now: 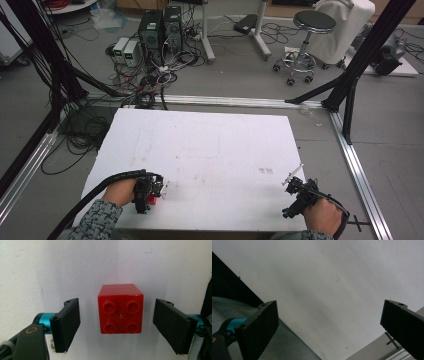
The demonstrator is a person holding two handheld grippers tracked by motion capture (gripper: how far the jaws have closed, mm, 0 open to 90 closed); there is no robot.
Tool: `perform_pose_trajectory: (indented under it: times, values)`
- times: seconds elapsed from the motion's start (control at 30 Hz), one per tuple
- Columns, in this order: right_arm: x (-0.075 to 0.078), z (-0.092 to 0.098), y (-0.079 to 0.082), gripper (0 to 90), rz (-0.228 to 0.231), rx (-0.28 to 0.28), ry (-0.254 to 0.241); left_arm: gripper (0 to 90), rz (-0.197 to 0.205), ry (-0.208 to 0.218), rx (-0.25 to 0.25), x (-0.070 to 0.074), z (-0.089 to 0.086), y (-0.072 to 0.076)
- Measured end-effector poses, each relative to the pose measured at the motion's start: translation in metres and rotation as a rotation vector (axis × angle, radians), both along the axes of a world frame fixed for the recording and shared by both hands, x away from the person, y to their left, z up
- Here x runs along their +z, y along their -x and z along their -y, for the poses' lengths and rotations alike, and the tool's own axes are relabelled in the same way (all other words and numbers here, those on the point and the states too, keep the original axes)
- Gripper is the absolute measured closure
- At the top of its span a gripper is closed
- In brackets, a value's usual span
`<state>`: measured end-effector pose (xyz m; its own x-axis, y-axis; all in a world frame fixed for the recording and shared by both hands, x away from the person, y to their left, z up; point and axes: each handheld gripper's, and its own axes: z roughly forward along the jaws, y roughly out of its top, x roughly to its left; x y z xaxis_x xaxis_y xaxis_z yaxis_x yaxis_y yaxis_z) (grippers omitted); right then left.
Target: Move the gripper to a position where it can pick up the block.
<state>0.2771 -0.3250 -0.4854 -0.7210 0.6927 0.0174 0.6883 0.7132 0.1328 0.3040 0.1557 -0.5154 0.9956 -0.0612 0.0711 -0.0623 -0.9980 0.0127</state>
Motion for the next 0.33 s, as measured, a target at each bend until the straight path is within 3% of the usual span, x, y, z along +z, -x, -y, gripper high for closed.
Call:
perform_pose_trajectory:
  times: [0.33]
  values:
    - [-0.0002,-0.0007,0.0001,1.1,0.001,0.002,-0.001,22.2,-0.010,0.002,0.010,0.0002,-0.0015,-0.0007]
